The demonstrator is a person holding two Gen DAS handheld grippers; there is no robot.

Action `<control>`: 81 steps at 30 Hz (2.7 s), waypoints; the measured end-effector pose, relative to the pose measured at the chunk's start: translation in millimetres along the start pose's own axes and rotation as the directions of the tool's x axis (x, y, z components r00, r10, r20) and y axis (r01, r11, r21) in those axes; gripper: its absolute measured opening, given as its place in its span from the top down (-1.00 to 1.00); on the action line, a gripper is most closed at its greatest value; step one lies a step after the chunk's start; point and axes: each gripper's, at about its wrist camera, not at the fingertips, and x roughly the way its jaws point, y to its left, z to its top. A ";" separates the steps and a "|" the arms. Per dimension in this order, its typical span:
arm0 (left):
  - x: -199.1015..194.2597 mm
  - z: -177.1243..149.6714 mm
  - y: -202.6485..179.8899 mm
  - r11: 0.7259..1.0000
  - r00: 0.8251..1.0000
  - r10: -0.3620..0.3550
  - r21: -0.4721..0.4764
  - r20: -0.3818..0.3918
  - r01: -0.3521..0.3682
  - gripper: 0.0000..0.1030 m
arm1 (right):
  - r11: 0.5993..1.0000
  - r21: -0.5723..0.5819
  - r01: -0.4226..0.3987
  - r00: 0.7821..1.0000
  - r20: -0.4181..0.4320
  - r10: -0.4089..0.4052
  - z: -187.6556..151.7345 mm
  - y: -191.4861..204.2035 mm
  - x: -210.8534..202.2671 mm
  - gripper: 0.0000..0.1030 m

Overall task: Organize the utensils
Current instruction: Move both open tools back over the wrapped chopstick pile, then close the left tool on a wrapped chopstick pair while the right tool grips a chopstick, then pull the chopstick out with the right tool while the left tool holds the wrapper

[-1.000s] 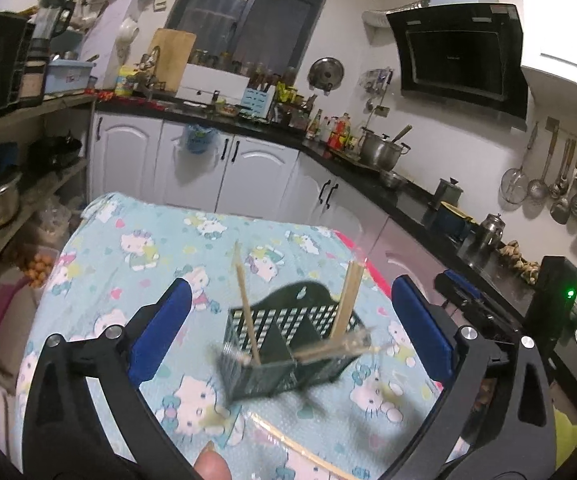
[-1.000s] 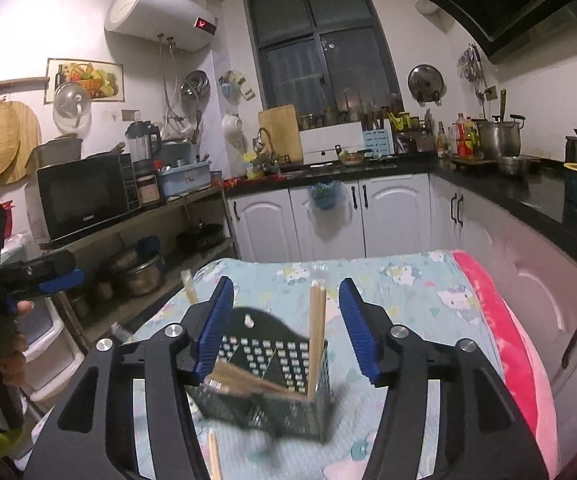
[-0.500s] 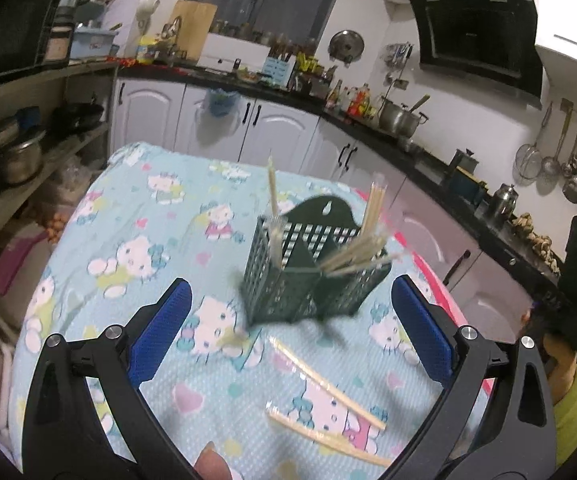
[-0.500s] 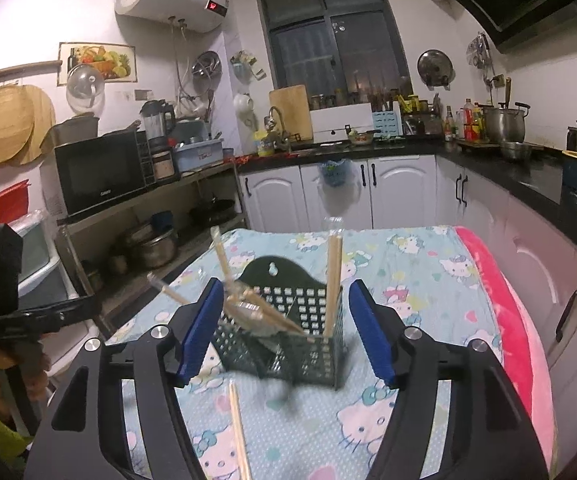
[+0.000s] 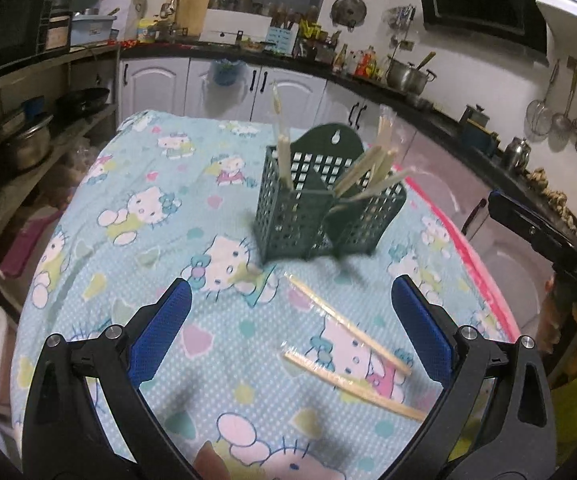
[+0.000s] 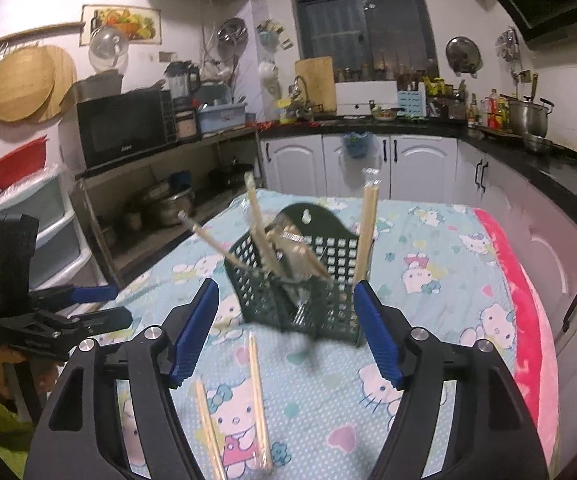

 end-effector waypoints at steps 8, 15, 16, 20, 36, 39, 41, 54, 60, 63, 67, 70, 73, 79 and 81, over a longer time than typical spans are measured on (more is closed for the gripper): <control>1.0 -18.2 -0.4 1.000 0.998 -0.007 0.017 -0.055 0.008 -0.79 | 0.999 -0.033 -0.033 0.996 -0.085 0.030 -15.0 14.7 15.7 -0.31; 14.1 -39.7 -7.0 0.998 0.986 -0.064 0.008 -0.153 0.066 -0.75 | 0.995 -0.081 -0.050 0.985 -0.166 0.036 -26.9 25.7 35.4 -0.25; 17.3 -42.7 -7.6 0.997 0.982 -0.076 0.001 -0.172 0.077 -0.69 | 0.994 -0.091 -0.052 0.983 -0.179 0.035 -27.7 27.2 39.5 -0.16; 34.6 -55.2 -7.7 0.991 0.958 -0.136 -0.054 -0.254 0.126 -0.18 | 0.989 -0.117 -0.087 0.967 -0.247 0.056 -33.0 32.7 63.6 0.14; 97.5 -66.6 1.6 0.965 0.897 -0.203 -0.234 -0.392 0.116 0.23 | 0.975 -0.155 -0.159 0.862 -0.504 0.061 -51.6 45.1 190.3 0.53; 101.8 -63.2 -1.1 0.971 0.897 -0.184 -0.218 -0.402 0.102 0.23 | 0.977 -0.130 -0.166 0.839 -0.539 0.071 -54.5 46.4 206.6 0.53; 104.9 -61.7 -1.4 0.973 0.898 -0.177 -0.210 -0.403 0.097 0.23 | 0.978 -0.138 -0.155 0.827 -0.559 0.052 -58.0 48.9 216.3 0.53; 127.9 -43.9 7.7 0.979 0.903 -0.136 -0.192 -0.407 0.061 0.69 | 0.992 -0.050 -0.119 0.871 -0.485 0.080 -49.4 18.2 167.1 0.80; 127.3 -26.6 10.9 0.971 0.908 -0.181 -0.213 -0.378 0.104 0.78 | 0.994 -0.020 -0.107 0.922 -0.375 0.092 -29.8 -1.0 116.4 0.80; 118.9 -12.5 8.0 0.969 0.918 -0.204 -0.205 -0.340 0.139 0.83 | 0.995 0.007 -0.095 0.946 -0.310 0.093 -18.6 -10.3 88.9 0.80; 99.2 5.0 -3.2 0.970 0.932 -0.222 -0.164 -0.285 0.181 0.88 | 0.996 0.021 -0.085 0.967 -0.241 0.088 -4.2 -18.6 60.2 0.89; 87.9 20.1 -15.1 0.971 0.943 -0.229 -0.126 -0.243 0.204 0.92 | 0.997 0.015 -0.071 0.979 -0.189 0.073 6.7 -23.0 40.1 0.89; 72.6 32.3 -24.6 0.969 0.949 -0.241 -0.093 -0.202 0.227 0.94 | 0.998 0.013 -0.068 0.987 -0.145 0.070 17.1 -25.1 23.9 0.89; 44.2 59.7 -39.3 0.969 0.964 -0.248 -0.039 -0.094 0.245 0.94 | 0.998 0.005 -0.061 0.998 -0.032 0.061 40.9 -19.4 -0.5 0.89; 33.1 74.9 -40.5 0.970 0.969 -0.244 -0.022 -0.046 0.243 0.94 | 0.999 -0.002 -0.050 0.999 0.013 0.050 50.7 -20.0 -8.9 0.89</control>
